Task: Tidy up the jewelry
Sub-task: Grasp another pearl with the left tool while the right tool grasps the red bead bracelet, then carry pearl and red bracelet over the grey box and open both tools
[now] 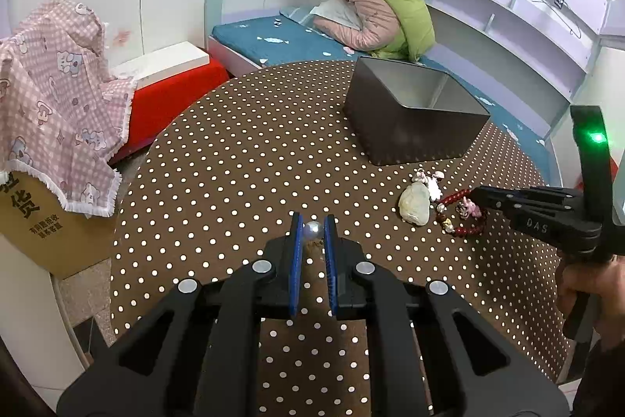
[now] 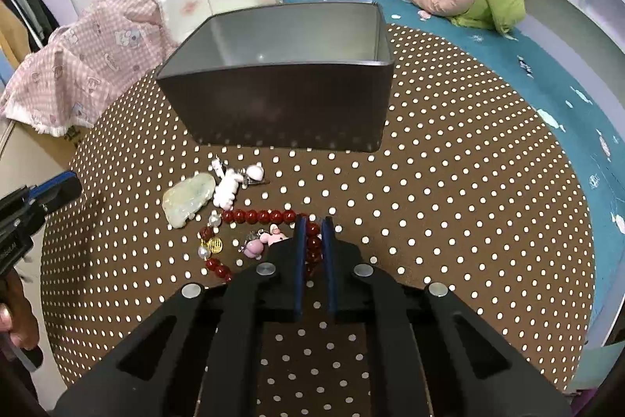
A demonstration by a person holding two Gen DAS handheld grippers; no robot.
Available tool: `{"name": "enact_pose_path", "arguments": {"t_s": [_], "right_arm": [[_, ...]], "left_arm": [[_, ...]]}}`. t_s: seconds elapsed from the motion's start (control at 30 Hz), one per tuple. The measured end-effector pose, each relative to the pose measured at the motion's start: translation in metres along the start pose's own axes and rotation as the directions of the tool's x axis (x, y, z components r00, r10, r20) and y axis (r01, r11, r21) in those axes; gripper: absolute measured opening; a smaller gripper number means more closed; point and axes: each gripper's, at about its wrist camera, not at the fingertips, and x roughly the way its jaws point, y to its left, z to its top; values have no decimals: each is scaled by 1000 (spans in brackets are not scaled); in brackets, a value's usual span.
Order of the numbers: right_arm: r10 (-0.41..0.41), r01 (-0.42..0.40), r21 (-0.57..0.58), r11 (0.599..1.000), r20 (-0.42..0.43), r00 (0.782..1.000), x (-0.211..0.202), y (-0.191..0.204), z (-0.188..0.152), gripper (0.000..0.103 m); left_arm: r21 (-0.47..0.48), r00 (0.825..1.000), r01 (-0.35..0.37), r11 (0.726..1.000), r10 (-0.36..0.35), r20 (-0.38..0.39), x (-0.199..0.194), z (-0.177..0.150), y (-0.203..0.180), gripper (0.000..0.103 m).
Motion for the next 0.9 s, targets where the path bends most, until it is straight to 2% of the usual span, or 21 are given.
{"name": "enact_pose_path", "arguments": {"t_s": [0.17, 0.3, 0.4, 0.53, 0.7, 0.9], "right_arm": [[-31, 27, -120, 992, -31, 999, 0, 10, 0, 9], [-33, 28, -136, 990, -38, 999, -6, 10, -10, 6], [-20, 20, -87, 996, 0, 1000, -24, 7, -17, 6], [2, 4, -93, 996, 62, 998, -55, 10, -14, 6], [22, -6, -107, 994, 145, 989, -93, 16, 1, 6], [38, -13, -119, 993, 211, 977, -118, 14, 26, 6]], "left_arm": [[1, 1000, 11, 1000, -11, -1, -1, 0, 3, 11], [5, 1000, 19, 1000, -19, 3, -2, 0, -2, 11], [6, 1000, 20, 1000, -20, 14, -6, 2, -2, 11], [8, 999, 24, 1000, -25, 29, -12, 8, -4, 11], [24, 997, 25, 999, -27, 67, -27, 22, -5, 11], [55, 993, 21, 998, -27, 116, -45, 42, -15, 11]]}}
